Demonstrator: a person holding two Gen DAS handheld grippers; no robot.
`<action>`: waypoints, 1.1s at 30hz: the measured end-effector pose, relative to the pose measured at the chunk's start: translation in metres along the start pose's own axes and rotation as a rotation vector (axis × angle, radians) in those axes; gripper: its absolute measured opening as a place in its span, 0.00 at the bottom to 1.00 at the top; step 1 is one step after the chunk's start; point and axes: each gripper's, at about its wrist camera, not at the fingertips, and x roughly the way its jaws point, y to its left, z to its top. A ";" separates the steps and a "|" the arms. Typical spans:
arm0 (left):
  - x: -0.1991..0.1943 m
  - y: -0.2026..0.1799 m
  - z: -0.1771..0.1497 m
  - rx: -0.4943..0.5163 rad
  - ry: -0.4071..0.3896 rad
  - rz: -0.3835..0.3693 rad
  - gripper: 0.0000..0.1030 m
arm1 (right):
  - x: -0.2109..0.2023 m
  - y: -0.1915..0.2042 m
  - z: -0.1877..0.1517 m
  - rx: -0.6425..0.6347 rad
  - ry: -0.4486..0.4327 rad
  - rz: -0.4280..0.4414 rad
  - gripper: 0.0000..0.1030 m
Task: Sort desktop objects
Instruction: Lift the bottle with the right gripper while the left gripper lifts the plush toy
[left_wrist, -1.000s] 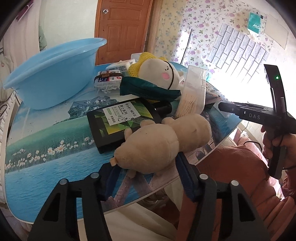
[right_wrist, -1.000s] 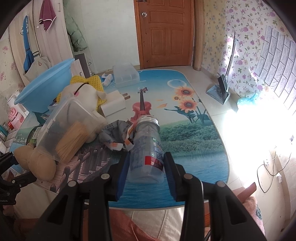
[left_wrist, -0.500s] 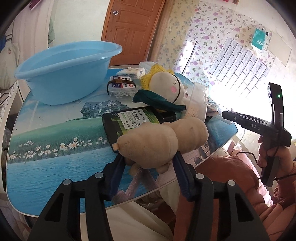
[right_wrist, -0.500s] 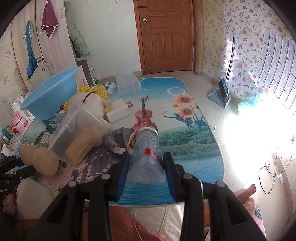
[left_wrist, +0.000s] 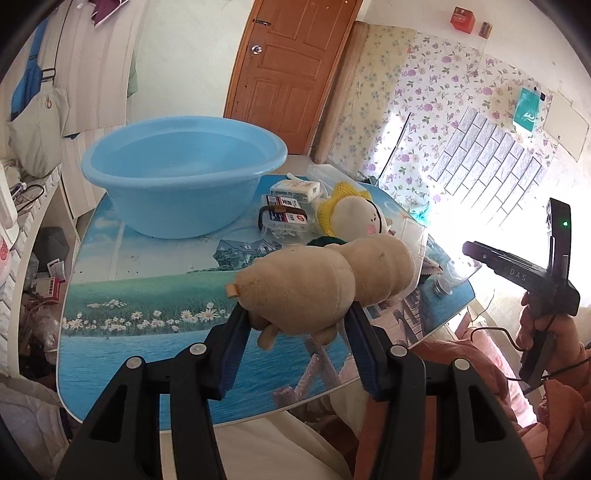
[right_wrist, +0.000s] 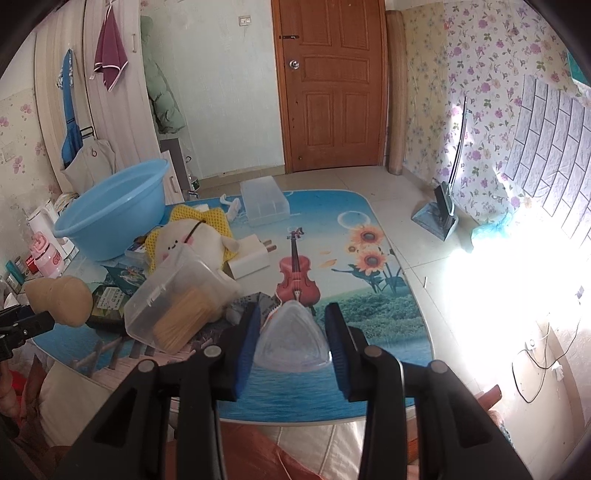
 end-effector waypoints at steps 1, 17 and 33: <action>-0.002 0.002 0.001 -0.004 -0.005 0.003 0.50 | -0.001 0.001 0.002 0.000 -0.005 0.005 0.34; 0.009 0.025 0.012 -0.039 0.010 0.011 0.50 | 0.044 0.019 0.005 -0.031 0.097 0.053 0.10; 0.010 0.021 0.008 -0.033 0.012 0.014 0.50 | 0.028 0.017 0.002 -0.051 0.039 0.061 0.28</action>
